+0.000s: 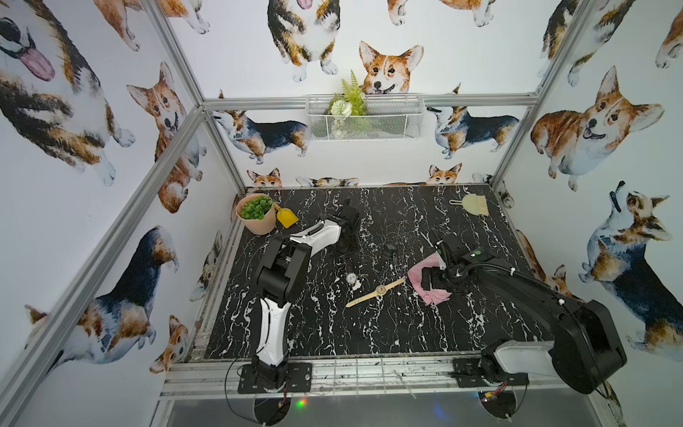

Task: Wipe the watch dial
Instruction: Pick up the watch at the center of the board.

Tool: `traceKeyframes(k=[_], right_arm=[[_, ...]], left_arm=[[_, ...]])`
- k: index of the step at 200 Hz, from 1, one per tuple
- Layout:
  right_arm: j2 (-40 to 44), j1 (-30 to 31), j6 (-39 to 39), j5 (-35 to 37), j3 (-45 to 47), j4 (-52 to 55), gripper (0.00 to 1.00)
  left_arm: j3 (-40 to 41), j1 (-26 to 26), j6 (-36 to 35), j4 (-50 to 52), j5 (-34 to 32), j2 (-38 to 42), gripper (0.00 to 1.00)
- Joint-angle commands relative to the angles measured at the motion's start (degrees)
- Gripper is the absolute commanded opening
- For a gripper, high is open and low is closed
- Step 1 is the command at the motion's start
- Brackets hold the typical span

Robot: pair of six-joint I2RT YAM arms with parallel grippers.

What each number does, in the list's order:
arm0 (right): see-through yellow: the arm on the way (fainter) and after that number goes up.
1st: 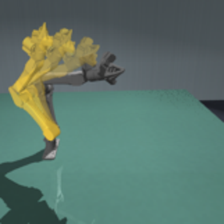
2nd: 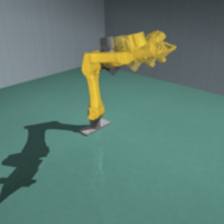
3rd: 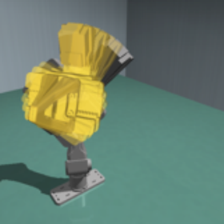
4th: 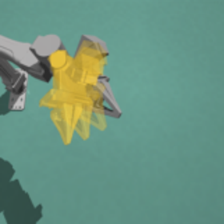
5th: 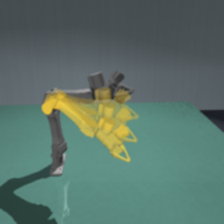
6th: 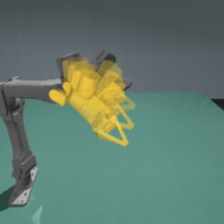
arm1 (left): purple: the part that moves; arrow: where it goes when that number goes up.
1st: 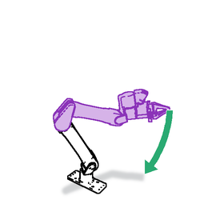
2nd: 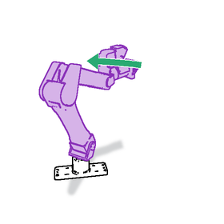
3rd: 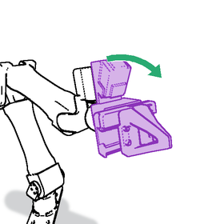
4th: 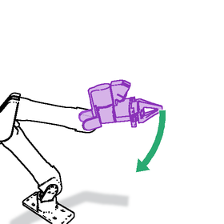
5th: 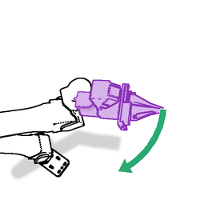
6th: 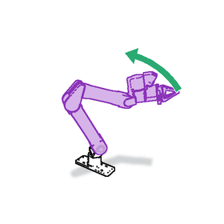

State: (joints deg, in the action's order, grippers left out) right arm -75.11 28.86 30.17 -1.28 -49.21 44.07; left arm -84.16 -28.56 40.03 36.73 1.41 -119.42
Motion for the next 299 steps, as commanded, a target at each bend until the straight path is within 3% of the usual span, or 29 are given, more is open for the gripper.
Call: traceKeyframes(k=[1,194,299], right_arm=[[-0.39,0.07,1.2,0.48,-0.54,-0.04,1.0],[-1.17,0.1,0.8,0.62,-0.8,-0.13,1.0],[-1.71,0.12,0.07,0.25,-0.58,0.2,1.0]], left_arm=[[1.09,-0.1,-0.22,1.32,2.64,-0.85,0.16],[1.54,-0.01,-1.33,0.45,2.67,1.26,0.11],[0.16,-1.13,-3.44,2.33,0.58,1.75,0.03]])
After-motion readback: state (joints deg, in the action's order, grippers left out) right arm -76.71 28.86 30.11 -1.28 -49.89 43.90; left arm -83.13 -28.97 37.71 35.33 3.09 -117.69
